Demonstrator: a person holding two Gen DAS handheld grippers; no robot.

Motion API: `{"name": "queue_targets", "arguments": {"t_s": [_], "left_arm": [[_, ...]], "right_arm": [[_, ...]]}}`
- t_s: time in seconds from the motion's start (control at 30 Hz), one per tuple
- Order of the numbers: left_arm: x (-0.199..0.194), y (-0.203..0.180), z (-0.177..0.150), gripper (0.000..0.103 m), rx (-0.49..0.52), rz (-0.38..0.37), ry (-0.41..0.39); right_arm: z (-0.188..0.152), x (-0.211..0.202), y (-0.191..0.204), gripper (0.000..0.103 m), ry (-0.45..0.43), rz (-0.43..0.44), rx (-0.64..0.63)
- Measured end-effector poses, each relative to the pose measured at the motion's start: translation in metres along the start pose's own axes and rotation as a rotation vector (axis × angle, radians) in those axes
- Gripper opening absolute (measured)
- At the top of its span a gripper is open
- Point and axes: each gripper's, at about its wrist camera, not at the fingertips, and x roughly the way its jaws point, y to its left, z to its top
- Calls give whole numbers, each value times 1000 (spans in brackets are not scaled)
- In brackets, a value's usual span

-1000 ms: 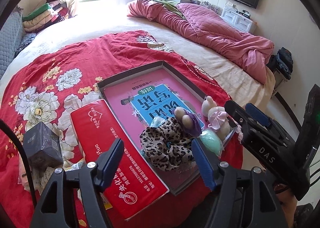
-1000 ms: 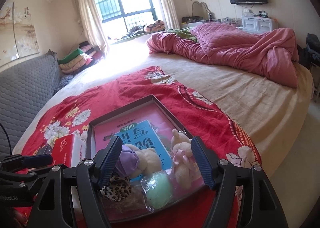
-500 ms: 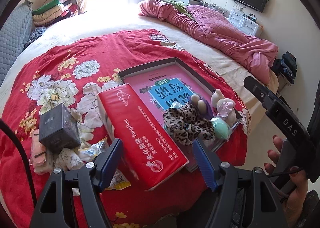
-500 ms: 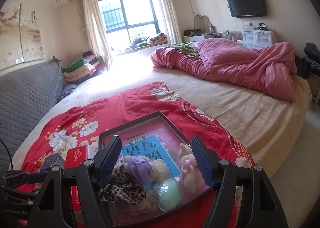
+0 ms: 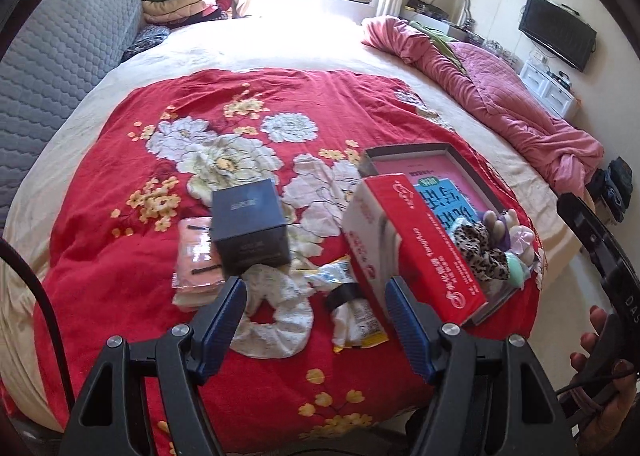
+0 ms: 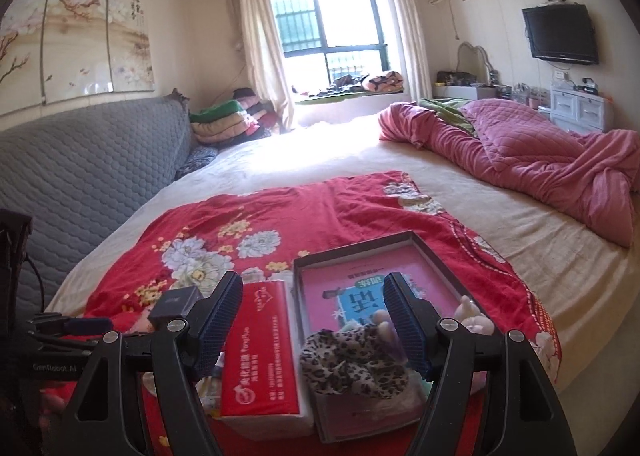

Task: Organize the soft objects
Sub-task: 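Move both open tools back over the remaining pile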

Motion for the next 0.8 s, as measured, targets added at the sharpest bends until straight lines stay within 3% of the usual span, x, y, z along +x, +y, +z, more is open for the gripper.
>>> {"name": "queue_targets", "arguments": {"t_s": [0.43, 0.63, 0.8], "left_arm": [[-11, 116, -20, 71, -218, 100, 27], [-11, 137, -28, 71, -254, 105, 25], [6, 131, -28, 71, -252, 83, 32]], "right_arm": [[-15, 5, 81, 74, 72, 126, -132], [-30, 11, 117, 74, 116, 169, -197], [-49, 23, 141, 74, 162, 203, -255]]}}
